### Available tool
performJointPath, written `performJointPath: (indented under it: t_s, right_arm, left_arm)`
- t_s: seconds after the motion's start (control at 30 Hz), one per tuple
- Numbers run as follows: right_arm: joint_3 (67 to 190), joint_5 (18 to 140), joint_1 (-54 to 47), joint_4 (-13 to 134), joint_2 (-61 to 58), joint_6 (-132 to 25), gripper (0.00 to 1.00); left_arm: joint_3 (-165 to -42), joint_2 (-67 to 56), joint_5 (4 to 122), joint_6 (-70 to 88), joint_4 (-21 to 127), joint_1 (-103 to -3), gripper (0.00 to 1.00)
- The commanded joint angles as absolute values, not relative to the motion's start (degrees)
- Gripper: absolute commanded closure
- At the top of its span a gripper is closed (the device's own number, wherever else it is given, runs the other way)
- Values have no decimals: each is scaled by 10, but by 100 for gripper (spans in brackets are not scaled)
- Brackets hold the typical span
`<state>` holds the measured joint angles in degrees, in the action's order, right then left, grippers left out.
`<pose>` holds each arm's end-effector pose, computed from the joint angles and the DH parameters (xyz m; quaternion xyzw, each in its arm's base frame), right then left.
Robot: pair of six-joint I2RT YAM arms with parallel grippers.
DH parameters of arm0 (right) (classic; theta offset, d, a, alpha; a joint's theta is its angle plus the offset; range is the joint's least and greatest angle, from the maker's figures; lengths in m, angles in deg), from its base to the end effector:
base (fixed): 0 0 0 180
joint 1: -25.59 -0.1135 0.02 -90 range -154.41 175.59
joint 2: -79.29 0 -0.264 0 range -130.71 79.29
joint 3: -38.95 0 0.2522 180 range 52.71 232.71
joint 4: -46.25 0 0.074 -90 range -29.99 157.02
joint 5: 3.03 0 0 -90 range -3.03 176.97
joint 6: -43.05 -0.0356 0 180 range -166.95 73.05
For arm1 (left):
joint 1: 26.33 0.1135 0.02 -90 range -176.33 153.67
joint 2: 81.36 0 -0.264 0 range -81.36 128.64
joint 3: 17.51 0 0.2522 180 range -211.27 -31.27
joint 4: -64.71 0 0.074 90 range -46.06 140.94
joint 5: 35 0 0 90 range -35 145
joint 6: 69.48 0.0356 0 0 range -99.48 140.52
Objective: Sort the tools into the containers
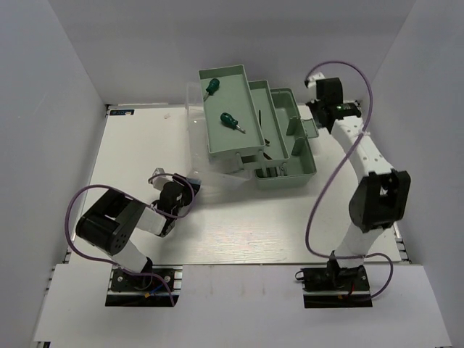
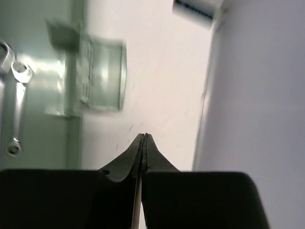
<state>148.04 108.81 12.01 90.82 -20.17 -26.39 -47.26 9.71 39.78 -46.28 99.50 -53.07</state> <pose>0.3917 0.0810 0.3548 -0.1719 0.8581 -0.1953 0.4428 0.2211 -0.1009 0.1078 -0.3542 0.7682 -0.3027 0.4392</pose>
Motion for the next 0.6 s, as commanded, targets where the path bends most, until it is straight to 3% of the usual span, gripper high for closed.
performJointPath:
  t_s: [0.0, 0.43, 0.57]
  right_arm:
    - [1490, 914, 186, 1047, -268, -339, 100]
    - [1458, 486, 240, 1077, -394, -346, 100]
    - [1453, 444, 238, 1077, -397, -343, 100]
  left_arm:
    - [-510, 93, 444, -422, 1060, -529, 39]
    - [-559, 100, 511, -370, 1109, -518, 39]
    - [-620, 141, 562, -363, 1129, -518, 40]
